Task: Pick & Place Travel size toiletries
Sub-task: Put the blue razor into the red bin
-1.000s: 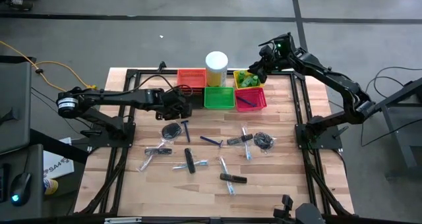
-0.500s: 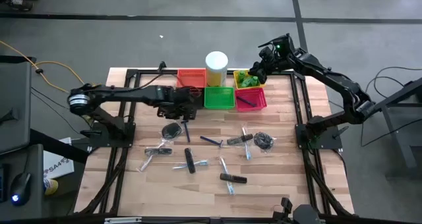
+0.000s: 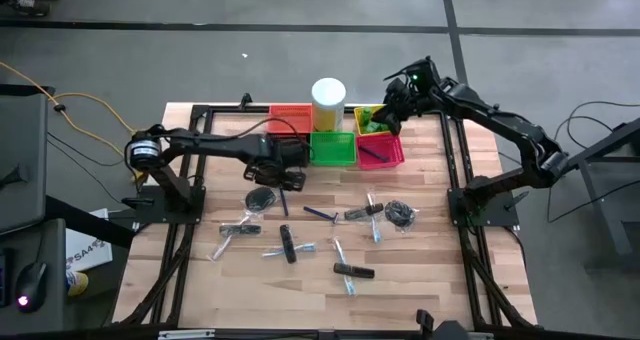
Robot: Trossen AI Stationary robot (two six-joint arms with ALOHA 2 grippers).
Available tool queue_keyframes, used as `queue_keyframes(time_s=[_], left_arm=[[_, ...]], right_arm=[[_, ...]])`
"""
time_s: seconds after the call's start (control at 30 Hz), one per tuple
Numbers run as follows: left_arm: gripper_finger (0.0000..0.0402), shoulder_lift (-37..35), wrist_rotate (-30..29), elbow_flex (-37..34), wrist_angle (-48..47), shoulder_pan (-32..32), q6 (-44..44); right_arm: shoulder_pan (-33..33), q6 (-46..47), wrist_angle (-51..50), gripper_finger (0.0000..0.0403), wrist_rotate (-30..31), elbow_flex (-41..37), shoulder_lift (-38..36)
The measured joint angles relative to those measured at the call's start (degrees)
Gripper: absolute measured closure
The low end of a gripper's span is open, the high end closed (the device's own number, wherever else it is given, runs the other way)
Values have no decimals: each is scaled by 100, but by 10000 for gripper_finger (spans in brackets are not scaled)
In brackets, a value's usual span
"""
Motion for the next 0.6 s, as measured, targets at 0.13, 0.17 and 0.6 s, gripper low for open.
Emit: queue_keyframes(time_s=[0.13, 0.17, 0.6], left_arm=[[172, 172, 64, 0, 215, -248, -680], [172, 214, 62, 0, 211, -305, -886], [172, 496, -130, 1, 634, -630, -2913]], right_arm=[[136, -2, 4, 299, -12, 0, 0], [152, -5, 2, 299, -12, 0, 0], [255, -81, 55, 300, -9, 0, 0]])
